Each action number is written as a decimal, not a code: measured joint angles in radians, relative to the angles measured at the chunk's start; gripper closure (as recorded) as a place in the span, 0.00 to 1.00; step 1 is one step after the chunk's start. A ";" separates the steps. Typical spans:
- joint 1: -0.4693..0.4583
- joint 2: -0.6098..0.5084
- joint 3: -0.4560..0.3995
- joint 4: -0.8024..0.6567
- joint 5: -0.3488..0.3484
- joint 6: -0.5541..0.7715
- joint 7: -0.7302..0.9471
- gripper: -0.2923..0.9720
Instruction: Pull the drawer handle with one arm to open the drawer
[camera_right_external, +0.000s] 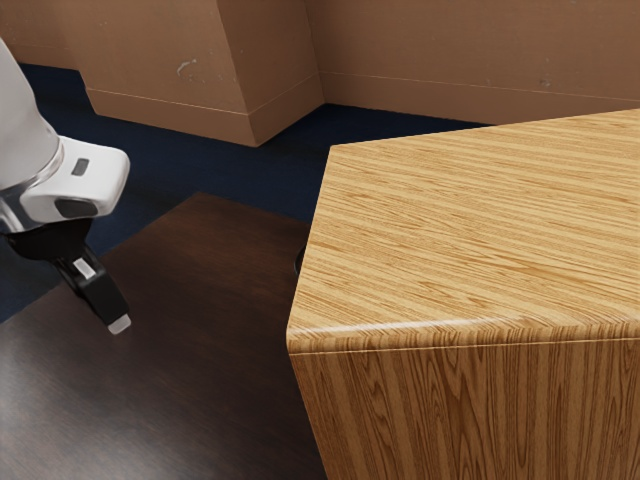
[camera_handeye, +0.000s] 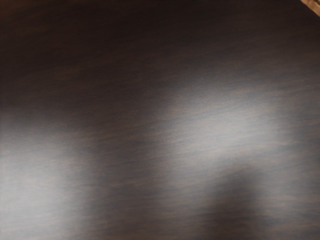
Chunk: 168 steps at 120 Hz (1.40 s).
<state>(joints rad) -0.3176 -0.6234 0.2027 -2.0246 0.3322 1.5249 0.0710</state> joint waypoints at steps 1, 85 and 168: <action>0.000 0.000 0.000 0.000 0.001 0.001 0.000 0.23; -0.026 0.138 0.076 -0.005 -0.272 0.489 -0.625 0.23; -0.146 0.132 0.142 -0.097 -0.357 0.659 -0.980 0.23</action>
<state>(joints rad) -0.4641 -0.4918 0.3451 -2.1213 -0.0244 2.1839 -0.9095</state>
